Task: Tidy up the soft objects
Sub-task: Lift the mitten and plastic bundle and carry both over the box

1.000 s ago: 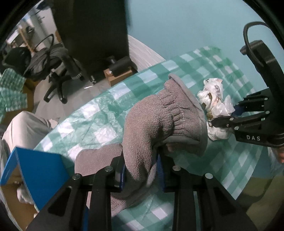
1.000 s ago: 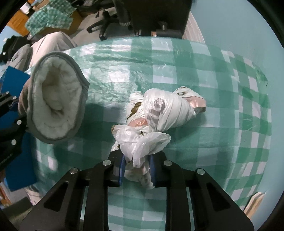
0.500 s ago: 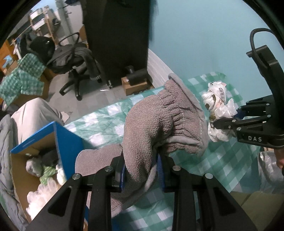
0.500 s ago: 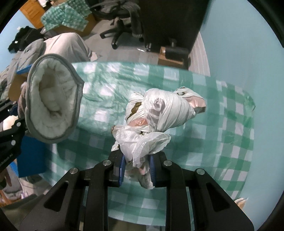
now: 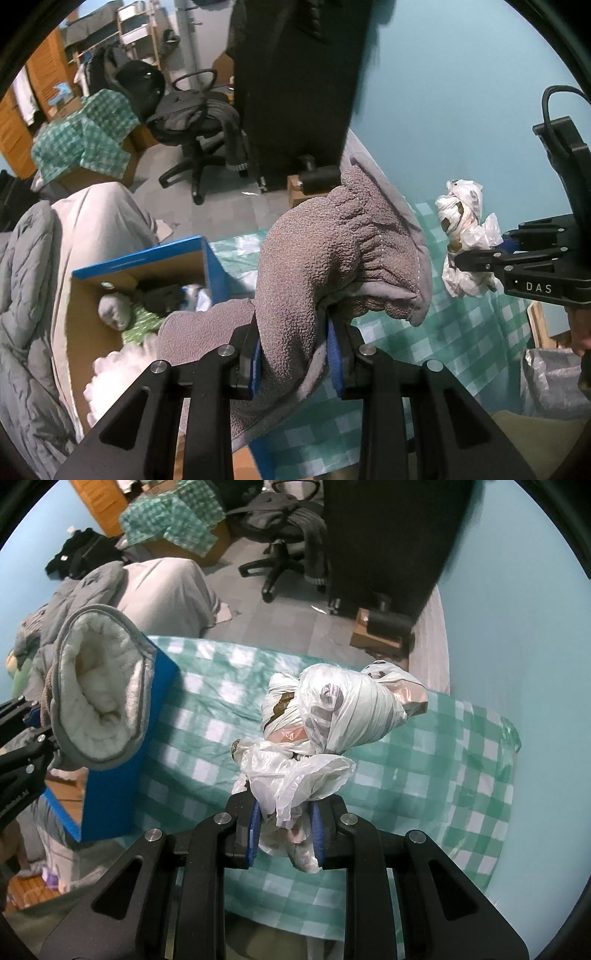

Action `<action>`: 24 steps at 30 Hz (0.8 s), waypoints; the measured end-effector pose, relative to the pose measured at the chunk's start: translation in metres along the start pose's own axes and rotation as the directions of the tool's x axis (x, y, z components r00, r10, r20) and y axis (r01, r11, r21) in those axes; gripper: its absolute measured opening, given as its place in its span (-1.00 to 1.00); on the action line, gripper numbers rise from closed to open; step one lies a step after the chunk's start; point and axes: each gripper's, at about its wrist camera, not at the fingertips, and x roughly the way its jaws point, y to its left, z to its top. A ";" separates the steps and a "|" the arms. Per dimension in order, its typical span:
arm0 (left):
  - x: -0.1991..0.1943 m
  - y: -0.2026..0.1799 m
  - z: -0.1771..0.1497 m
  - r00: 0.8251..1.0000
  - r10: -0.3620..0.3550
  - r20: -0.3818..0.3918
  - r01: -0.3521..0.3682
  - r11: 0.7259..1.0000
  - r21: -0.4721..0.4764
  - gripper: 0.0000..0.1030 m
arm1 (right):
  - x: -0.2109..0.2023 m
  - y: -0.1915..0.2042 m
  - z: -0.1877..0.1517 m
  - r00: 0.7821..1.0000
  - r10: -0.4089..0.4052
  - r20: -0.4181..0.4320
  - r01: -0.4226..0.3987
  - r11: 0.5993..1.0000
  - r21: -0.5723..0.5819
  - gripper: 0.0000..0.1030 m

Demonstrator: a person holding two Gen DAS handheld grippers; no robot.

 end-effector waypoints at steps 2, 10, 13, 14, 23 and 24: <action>-0.007 0.005 -0.003 1.000 0.006 0.008 -0.005 1.000 -0.016 -0.45 | -0.003 0.005 0.004 1.000 0.007 0.005 -0.007 1.000 -0.019 -0.61; -0.030 0.028 -0.012 0.999 0.039 0.030 -0.036 0.996 -0.081 -0.45 | -0.018 0.032 0.021 0.999 0.041 0.029 -0.038 0.995 -0.088 -0.61; -0.037 0.038 -0.014 0.998 0.049 0.035 -0.045 0.993 -0.107 -0.45 | -0.023 0.043 0.026 0.998 0.053 0.035 -0.049 0.992 -0.117 -0.61; -0.039 0.041 -0.015 0.998 0.052 0.038 -0.048 0.992 -0.118 -0.45 | -0.024 0.046 0.028 0.998 0.056 0.038 -0.051 0.991 -0.125 -0.61; -0.054 0.072 -0.021 0.994 0.091 0.058 -0.078 0.977 -0.200 -0.45 | -0.025 0.074 0.043 0.995 0.088 0.045 -0.078 0.980 -0.184 -0.61; -0.054 0.075 -0.022 0.994 0.092 0.057 -0.078 0.974 -0.213 -0.45 | -0.024 0.078 0.045 0.995 0.093 0.045 -0.082 0.978 -0.191 -0.61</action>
